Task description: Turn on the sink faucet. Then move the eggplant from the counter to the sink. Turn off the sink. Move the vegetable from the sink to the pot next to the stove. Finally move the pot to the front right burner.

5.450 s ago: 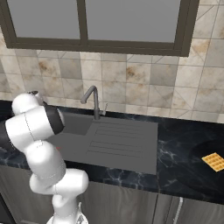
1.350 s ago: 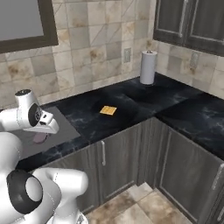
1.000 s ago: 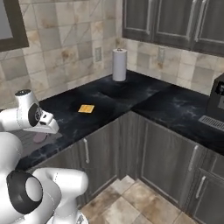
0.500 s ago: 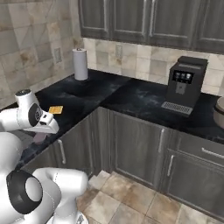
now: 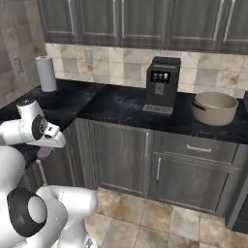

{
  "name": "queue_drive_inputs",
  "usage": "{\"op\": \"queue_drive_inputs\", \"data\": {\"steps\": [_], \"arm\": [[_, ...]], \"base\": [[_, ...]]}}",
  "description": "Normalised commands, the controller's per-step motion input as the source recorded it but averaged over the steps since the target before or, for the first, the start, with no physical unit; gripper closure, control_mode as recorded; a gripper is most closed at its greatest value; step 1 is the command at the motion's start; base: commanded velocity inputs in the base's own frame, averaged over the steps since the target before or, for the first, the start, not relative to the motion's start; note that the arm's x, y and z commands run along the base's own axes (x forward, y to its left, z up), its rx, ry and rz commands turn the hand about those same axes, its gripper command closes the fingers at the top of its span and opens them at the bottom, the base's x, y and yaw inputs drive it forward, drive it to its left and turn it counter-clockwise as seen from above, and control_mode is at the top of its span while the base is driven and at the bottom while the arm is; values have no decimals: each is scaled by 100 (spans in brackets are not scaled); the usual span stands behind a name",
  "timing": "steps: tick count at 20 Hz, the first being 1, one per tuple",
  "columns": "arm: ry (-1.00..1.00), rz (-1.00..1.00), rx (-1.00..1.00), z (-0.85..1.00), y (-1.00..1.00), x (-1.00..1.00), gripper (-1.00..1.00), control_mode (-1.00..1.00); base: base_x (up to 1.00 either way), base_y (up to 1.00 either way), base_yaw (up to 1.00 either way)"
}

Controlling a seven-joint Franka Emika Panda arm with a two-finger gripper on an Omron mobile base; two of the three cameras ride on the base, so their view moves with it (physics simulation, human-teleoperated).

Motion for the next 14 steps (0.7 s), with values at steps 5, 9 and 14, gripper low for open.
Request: {"op": "queue_drive_inputs", "data": {"steps": [5,9,14], "arm": [[0,0,0,0,0,0,100,100],[0,0,0,0,0,0,100,100],[0,0,0,0,0,0,100,100]], "base": [[25,-42,-30],[39,-66,-18],[44,-70,-14]]}}
